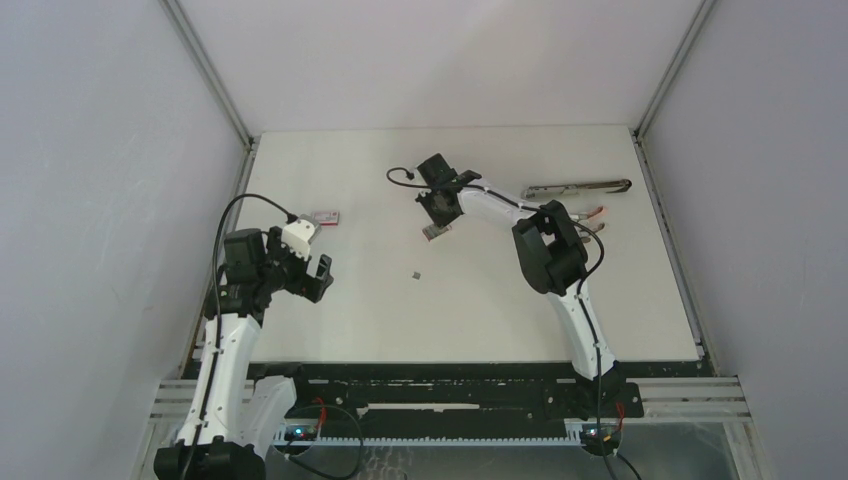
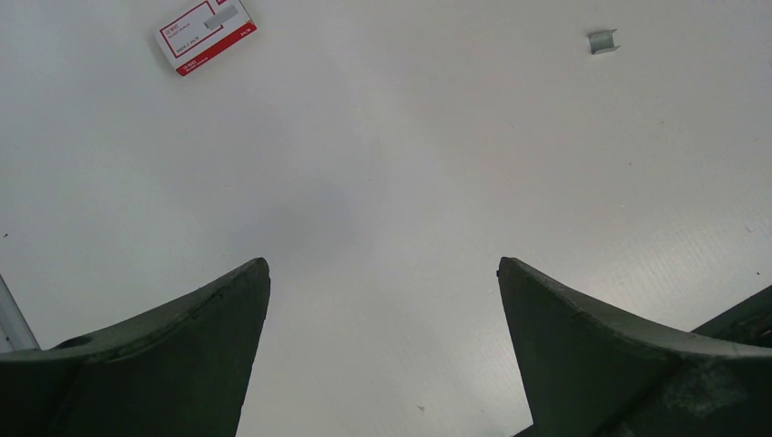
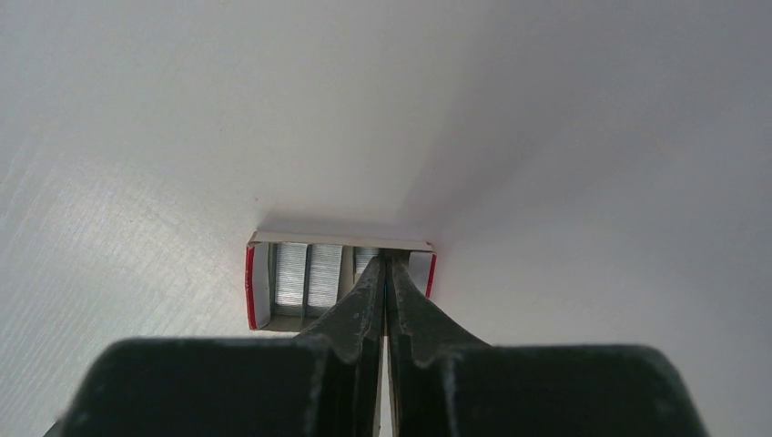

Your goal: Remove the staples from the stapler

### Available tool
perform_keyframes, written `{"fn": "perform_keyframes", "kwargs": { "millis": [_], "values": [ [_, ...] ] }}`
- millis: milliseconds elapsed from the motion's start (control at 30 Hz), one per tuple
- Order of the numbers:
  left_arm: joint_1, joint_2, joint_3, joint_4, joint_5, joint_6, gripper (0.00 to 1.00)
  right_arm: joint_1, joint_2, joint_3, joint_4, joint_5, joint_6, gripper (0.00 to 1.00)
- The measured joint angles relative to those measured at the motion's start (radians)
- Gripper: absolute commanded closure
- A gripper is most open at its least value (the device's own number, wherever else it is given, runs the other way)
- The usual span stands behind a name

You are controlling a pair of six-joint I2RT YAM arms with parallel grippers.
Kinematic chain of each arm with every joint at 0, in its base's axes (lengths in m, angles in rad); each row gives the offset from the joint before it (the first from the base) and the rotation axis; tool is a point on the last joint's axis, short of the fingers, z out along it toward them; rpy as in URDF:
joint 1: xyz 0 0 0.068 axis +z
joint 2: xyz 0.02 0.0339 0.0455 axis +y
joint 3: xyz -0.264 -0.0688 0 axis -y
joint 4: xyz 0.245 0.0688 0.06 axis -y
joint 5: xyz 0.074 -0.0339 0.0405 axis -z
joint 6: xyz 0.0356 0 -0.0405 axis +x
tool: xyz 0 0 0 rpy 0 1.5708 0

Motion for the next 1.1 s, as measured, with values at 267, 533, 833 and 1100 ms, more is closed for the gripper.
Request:
{"fn": "perform_keyframes", "kwargs": {
  "millis": [267, 533, 833, 1100],
  "values": [
    [0.0, 0.0, 0.0, 0.0, 0.0, 0.0, 0.0, 0.004, 0.0, 0.0, 0.006, 0.001, 0.001, 0.99],
    [0.0, 0.0, 0.0, 0.0, 0.0, 0.0, 0.0, 0.006, 0.0, 0.0, 0.006, 0.002, 0.003, 0.89],
    [0.0, 0.0, 0.0, 0.0, 0.0, 0.0, 0.0, 0.012, 0.0, 0.0, 0.006, 0.005, 0.004, 0.88],
    [0.0, 0.0, 0.0, 0.0, 0.0, 0.0, 0.0, 0.013, -0.004, 0.0, 0.006, 0.028, 0.003, 0.83]
  ]
}}
